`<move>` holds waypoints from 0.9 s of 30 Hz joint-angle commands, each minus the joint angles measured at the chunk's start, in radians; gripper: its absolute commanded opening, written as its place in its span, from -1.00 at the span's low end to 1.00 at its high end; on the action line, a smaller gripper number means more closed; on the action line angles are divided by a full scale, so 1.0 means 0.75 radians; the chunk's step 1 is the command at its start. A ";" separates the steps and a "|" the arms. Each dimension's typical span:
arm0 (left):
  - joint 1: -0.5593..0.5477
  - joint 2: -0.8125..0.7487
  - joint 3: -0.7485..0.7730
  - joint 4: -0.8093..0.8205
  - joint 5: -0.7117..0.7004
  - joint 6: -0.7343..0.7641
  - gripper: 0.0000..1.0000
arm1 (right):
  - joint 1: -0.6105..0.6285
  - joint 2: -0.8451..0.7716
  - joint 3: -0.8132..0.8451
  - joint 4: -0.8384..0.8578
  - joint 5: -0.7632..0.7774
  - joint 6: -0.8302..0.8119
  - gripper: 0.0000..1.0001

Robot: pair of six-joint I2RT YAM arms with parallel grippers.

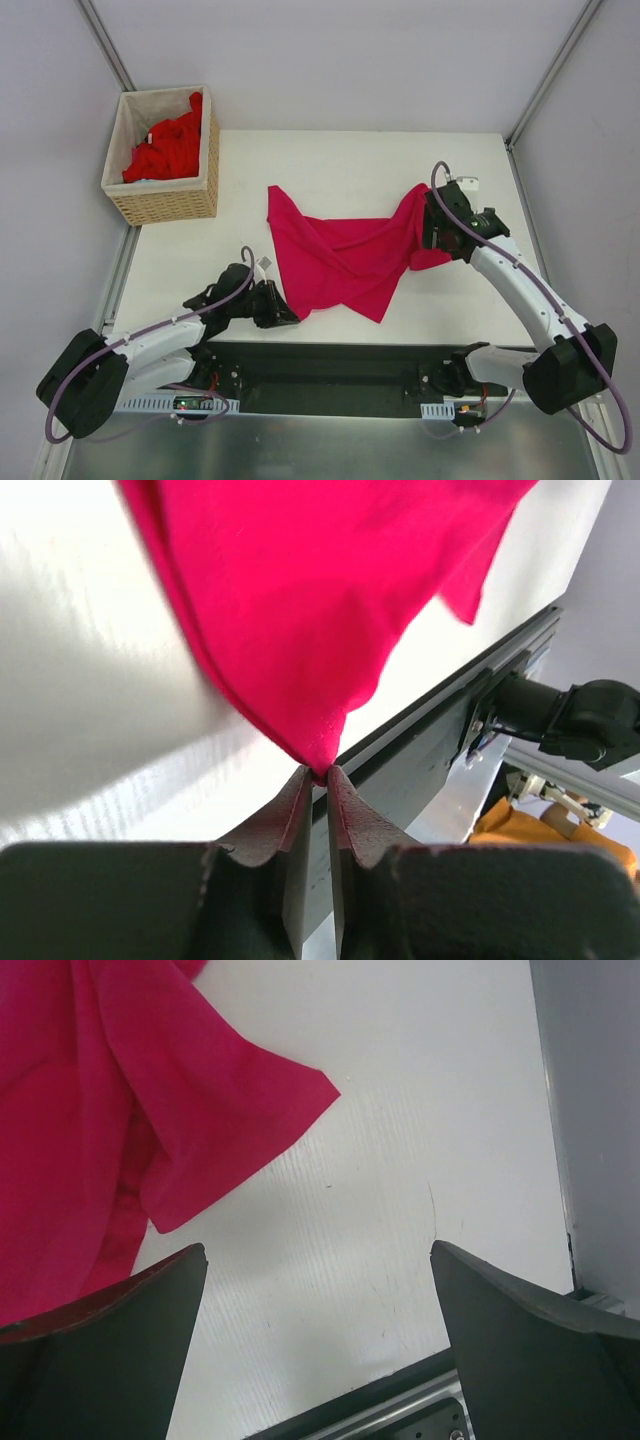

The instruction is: Fold and stack the t-shirts

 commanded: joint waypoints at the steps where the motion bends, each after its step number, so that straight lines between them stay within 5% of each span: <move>1: -0.006 -0.023 0.097 -0.103 -0.075 0.080 -0.81 | -0.052 0.022 -0.059 0.033 -0.038 0.072 0.98; 4: -0.006 0.055 0.126 -0.099 -0.067 0.098 -1.00 | -0.146 0.020 -0.112 0.082 -0.124 0.101 0.98; 8: -0.004 0.081 0.126 -0.085 -0.081 0.113 -1.00 | -0.255 0.026 -0.182 0.151 -0.254 0.109 0.98; 16: 0.086 -0.058 0.171 -0.217 -0.114 0.158 -1.00 | -0.333 0.097 -0.206 0.229 -0.453 0.068 0.98; 27: 0.302 -0.301 0.216 -0.443 -0.161 0.213 -1.00 | -0.666 0.146 -0.294 0.362 -0.784 0.135 0.93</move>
